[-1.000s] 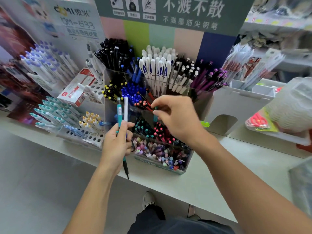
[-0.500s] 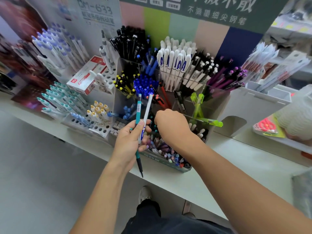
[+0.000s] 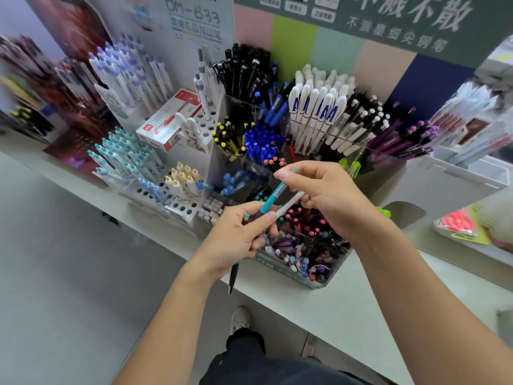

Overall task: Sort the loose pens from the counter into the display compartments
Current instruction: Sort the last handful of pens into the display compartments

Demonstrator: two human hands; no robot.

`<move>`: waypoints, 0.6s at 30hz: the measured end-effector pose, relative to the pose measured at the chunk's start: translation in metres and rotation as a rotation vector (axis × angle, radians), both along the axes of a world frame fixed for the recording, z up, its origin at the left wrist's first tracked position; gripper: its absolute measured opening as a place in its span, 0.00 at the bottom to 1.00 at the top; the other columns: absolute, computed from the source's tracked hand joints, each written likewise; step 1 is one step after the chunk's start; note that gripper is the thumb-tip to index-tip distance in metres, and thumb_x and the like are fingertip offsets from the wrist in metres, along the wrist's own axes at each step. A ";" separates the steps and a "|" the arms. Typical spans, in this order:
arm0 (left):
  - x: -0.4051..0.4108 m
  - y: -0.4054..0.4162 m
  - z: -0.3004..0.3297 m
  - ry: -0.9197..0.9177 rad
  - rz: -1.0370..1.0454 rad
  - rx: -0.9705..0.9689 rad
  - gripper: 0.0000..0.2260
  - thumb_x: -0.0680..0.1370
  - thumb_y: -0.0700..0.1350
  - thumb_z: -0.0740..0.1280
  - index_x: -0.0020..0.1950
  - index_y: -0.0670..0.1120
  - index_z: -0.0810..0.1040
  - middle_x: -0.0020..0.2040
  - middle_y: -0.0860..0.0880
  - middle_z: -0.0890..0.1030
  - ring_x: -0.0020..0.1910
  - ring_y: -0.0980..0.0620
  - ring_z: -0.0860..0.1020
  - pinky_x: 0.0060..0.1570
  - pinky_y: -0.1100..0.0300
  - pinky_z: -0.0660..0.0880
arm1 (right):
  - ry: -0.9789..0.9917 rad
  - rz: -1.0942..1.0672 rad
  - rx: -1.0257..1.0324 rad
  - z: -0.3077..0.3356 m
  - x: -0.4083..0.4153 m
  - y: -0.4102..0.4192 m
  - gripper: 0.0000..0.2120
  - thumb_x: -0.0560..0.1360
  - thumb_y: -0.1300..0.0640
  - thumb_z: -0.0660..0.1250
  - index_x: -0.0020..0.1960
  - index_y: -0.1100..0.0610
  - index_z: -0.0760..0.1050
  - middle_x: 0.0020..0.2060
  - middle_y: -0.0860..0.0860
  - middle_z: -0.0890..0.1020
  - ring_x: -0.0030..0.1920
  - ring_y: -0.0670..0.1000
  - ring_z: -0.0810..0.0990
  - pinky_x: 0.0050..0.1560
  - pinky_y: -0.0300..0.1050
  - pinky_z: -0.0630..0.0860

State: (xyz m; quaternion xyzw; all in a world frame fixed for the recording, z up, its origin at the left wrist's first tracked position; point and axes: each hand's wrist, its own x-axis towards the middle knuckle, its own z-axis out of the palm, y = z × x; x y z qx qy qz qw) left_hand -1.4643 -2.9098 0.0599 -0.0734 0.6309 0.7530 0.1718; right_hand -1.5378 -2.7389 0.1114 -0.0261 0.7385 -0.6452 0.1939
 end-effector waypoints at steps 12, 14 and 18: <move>0.004 -0.004 -0.003 -0.258 0.229 0.472 0.25 0.81 0.68 0.51 0.57 0.46 0.66 0.37 0.51 0.68 0.28 0.55 0.59 0.23 0.65 0.52 | 0.506 0.334 0.500 0.041 0.014 0.005 0.05 0.78 0.52 0.71 0.45 0.52 0.82 0.29 0.49 0.81 0.28 0.44 0.75 0.30 0.38 0.72; 0.003 0.001 0.000 -0.176 0.189 0.457 0.37 0.73 0.77 0.45 0.61 0.46 0.66 0.38 0.50 0.70 0.30 0.54 0.62 0.24 0.63 0.55 | 0.448 0.408 0.545 0.026 0.020 -0.012 0.06 0.75 0.49 0.74 0.44 0.51 0.84 0.28 0.49 0.81 0.27 0.42 0.74 0.30 0.39 0.71; 0.001 0.010 0.002 -0.069 0.189 0.303 0.42 0.66 0.78 0.41 0.61 0.45 0.64 0.42 0.46 0.76 0.32 0.52 0.72 0.27 0.61 0.66 | 0.260 0.346 0.466 0.005 0.026 -0.022 0.10 0.71 0.49 0.78 0.41 0.55 0.85 0.28 0.50 0.83 0.25 0.43 0.77 0.28 0.38 0.73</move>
